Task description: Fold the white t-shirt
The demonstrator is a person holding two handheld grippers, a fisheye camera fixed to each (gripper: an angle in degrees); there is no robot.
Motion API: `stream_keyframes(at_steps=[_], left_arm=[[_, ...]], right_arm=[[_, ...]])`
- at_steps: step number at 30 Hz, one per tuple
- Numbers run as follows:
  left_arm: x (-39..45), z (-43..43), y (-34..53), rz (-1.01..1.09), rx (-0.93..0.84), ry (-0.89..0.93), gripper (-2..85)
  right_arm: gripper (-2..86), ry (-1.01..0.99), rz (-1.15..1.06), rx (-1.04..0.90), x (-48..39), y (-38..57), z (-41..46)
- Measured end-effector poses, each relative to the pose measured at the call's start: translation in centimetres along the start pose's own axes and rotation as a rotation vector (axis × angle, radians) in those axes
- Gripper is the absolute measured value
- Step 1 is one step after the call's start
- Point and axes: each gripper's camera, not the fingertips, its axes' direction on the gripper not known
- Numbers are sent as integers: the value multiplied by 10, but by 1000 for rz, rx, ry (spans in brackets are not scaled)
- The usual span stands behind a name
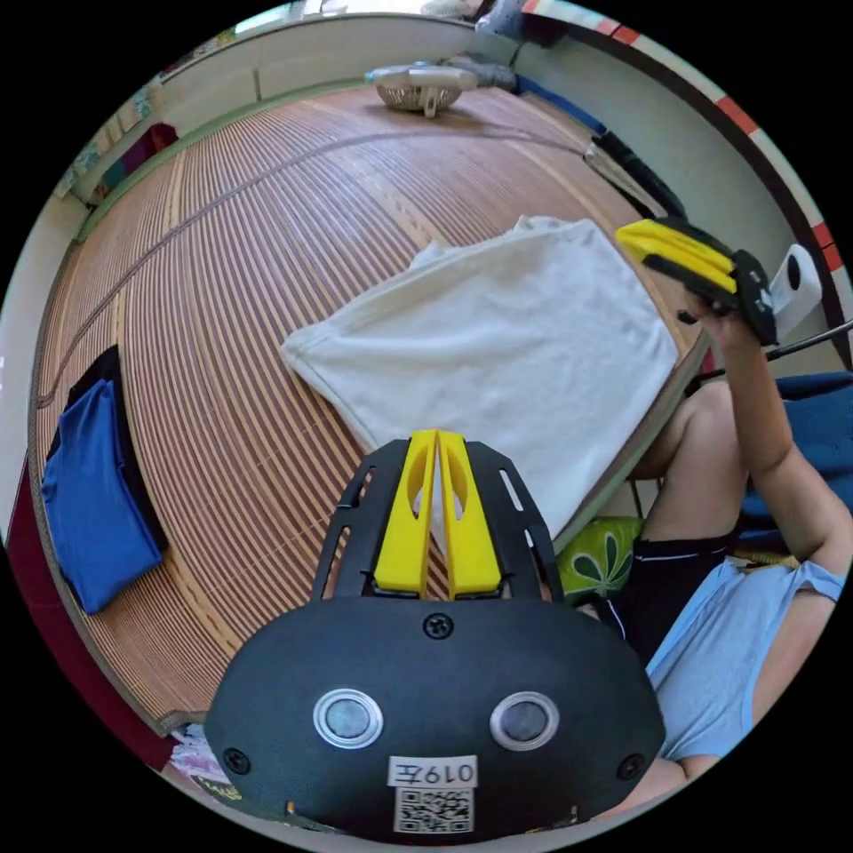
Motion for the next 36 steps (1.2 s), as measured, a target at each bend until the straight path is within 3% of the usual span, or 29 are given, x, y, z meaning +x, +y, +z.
stream_keyframes(at_steps=[4,7,11,21,27,32,36], left_arm=[[4,-17,0,-28,172,36,12],[6,-8,-2,-63,164,-32,11],[1,12,-5,-96,144,15,10],[13,35,-10,-89,151,-9,9],[26,44,-9,-84,272,-33,8],[55,75,-23,53,415,-196,7],[76,108,-36,189,357,-277,6]], right_arm=[[8,-66,-139,-6,-44,-73,68],[43,-109,-232,-46,-69,-110,114],[51,-150,-341,-122,-92,-137,163],[45,-193,-398,-241,-113,-172,230],[41,-215,-416,-308,-118,-193,260],[5,-250,-373,-304,-110,-211,275],[-1,-274,-366,-311,-105,-219,287]])
